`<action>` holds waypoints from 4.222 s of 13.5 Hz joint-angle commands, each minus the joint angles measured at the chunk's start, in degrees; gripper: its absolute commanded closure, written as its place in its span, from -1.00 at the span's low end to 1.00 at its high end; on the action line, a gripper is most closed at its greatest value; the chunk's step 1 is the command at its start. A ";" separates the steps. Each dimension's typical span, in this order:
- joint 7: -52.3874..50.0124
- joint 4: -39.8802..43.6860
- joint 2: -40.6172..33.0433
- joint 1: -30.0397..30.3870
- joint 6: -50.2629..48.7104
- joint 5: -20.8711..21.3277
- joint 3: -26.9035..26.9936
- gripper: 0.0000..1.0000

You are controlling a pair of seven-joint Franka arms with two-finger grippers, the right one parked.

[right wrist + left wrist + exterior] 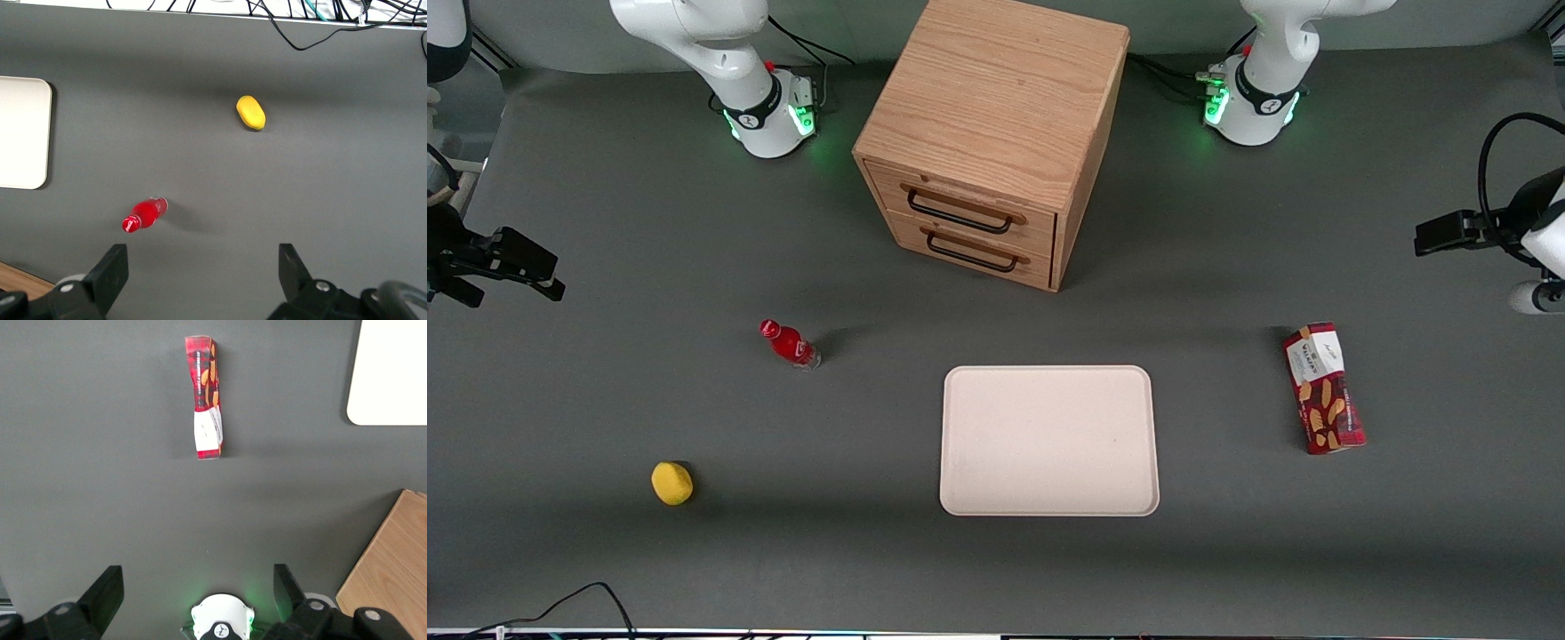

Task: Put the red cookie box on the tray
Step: 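Move the left gripper down over the red plaid cookie box, then close the left gripper on the end of the cookie box, then lift the cookie box upright with the left gripper, then carry the box to the white tray and lower it onto the tray, then open the left gripper and raise it away from the tray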

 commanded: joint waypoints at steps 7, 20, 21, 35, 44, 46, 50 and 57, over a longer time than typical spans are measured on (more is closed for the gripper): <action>4.85 -14.23 2.77 0.67 17.43 -1.70 2.72 -1.00; 11.19 -48.65 9.99 1.29 76.13 -5.02 4.04 1.00; 11.54 -48.47 9.81 1.29 75.95 -5.56 4.04 1.00; -9.51 2.33 4.98 -0.03 9.06 -9.26 -5.51 1.00; -23.60 -19.79 19.19 -2.93 61.19 0.47 -19.43 1.00; -28.78 -22.53 23.94 -3.11 69.94 8.98 -19.43 1.00; -33.37 -24.74 26.34 -2.93 75.25 14.39 -19.43 -1.00; -26.54 -23.78 14.15 -1.00 55.96 9.06 -19.25 -1.00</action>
